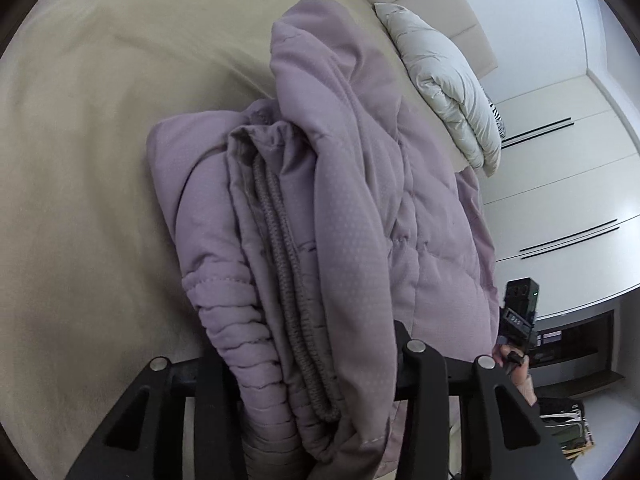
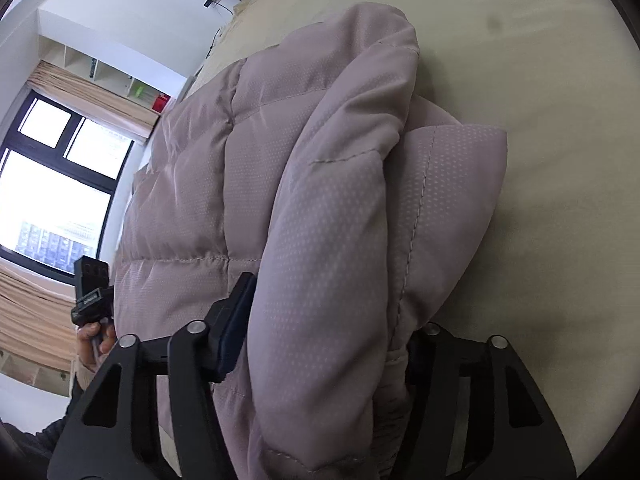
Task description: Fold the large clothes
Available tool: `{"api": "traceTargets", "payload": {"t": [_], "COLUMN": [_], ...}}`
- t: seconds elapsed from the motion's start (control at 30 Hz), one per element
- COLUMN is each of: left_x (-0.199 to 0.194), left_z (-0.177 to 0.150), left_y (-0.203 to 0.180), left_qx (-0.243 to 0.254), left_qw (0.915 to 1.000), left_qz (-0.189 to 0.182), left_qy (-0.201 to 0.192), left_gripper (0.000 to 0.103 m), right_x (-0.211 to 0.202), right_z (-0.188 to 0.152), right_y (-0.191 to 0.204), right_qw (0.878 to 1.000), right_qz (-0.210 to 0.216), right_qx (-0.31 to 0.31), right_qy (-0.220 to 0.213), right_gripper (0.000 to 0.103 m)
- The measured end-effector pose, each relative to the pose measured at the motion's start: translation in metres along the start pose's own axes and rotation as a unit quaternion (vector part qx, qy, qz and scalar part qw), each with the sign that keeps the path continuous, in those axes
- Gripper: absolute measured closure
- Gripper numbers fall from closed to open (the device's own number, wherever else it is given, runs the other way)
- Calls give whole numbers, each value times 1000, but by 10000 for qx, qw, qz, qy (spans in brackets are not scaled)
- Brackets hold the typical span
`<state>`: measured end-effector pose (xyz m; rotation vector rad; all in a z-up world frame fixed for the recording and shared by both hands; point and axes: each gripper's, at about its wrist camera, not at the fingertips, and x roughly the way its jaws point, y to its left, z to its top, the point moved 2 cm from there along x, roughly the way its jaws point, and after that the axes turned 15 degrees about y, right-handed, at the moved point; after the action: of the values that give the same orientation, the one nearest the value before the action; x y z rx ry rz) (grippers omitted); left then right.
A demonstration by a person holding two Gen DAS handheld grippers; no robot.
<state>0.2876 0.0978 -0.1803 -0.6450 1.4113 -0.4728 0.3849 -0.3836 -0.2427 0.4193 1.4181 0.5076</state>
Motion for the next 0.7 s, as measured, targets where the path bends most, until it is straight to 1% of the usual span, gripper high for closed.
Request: {"api": "traceTargets", "payload": {"t": [0.1,0.17,0.2,0.3,0.43,0.5,0.6,0.7], "left_x": [-5,-11,-15,-29,-50,-63,-81,-97], "left_z": [-3,-6,-9,-20,-41,-56,-77,-97], "left_y": [-21,-30,-34,-42,-51,-53,-52,-52], "left_qx": [198,265,286,348,475,534,553,574], "left_qw": [9984,9977,9976,9974,9963,9957,9954,9948], "left_qz": [517,582,565,526,524,521,443,402], "left_qy": [-119,-218,-264,-354,-479,-552,-649,-741], "left_gripper": [64,66,66,67,68,68,68,68], "right_x": [-3,-9,-12,-23,-37,-46,-67,-79], "right_z": [0,-2,-4,-15,-30,-33,-62,-86], "right_y": [33,54,62,83,99,108,125,143], "right_qw": [9961,9905,9887,9849,9807,9808,9815,9813], "right_qz": [-838,-1285,-1376,-1509,-1612,-1531,-1292,-1090], "right_qx": [-272,-473,-545,-753,-958,-1006,-1091,-1200], "right_qy": [-40,-147,-224,-389,-549,-665,-896,-1036], "right_gripper": [64,68,71,75,77,78,78,78]}}
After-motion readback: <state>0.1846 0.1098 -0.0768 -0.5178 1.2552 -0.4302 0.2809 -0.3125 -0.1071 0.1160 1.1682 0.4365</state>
